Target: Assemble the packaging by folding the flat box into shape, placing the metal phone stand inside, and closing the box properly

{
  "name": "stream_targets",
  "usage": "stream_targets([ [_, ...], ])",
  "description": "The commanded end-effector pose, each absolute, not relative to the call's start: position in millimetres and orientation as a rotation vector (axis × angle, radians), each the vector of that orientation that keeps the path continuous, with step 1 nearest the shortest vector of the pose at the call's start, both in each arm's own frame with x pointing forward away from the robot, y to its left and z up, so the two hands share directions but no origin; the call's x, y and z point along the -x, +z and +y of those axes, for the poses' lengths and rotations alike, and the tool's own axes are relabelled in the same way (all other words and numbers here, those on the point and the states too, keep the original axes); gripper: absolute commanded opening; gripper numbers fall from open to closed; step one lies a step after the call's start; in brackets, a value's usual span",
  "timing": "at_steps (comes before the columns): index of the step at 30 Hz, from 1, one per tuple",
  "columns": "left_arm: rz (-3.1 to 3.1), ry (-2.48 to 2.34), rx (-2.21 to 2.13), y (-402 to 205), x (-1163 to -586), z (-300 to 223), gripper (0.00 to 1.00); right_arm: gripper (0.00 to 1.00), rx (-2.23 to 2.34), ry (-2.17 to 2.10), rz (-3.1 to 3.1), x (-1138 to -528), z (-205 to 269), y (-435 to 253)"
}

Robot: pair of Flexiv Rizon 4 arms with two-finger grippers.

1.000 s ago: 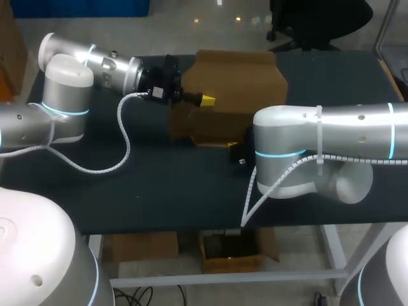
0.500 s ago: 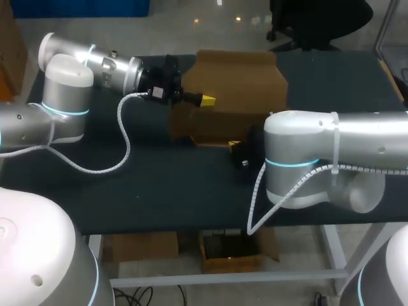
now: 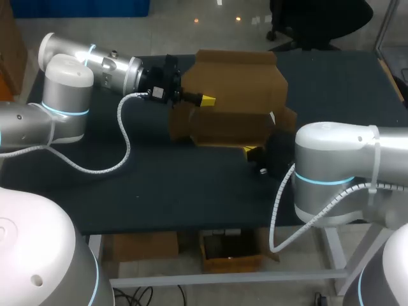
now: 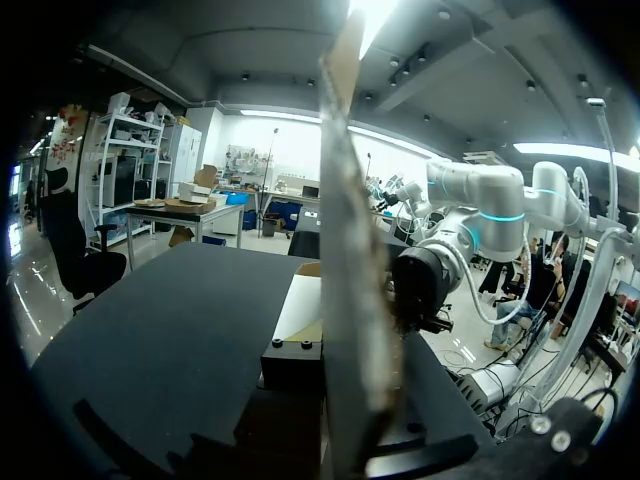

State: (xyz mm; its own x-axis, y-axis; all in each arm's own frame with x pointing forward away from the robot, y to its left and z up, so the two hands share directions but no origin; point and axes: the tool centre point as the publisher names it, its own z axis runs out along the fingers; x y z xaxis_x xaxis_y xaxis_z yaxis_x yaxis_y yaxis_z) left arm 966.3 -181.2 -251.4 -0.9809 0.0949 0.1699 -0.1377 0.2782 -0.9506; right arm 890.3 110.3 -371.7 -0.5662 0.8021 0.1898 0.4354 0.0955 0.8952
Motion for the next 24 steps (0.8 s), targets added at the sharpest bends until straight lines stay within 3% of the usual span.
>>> stream_targets([
  [1,-2.352,1.776,-0.04,-253.4,-965.6,-181.4,0.0,0.0,-1.186,1.509,2.084,-868.6,84.4,-358.9],
  [24,-2.352,1.776,-0.04,-253.4,-965.6,-181.4,0.0,0.0,-1.131,1.566,2.253,-819.7,-2.1,-332.4],
])
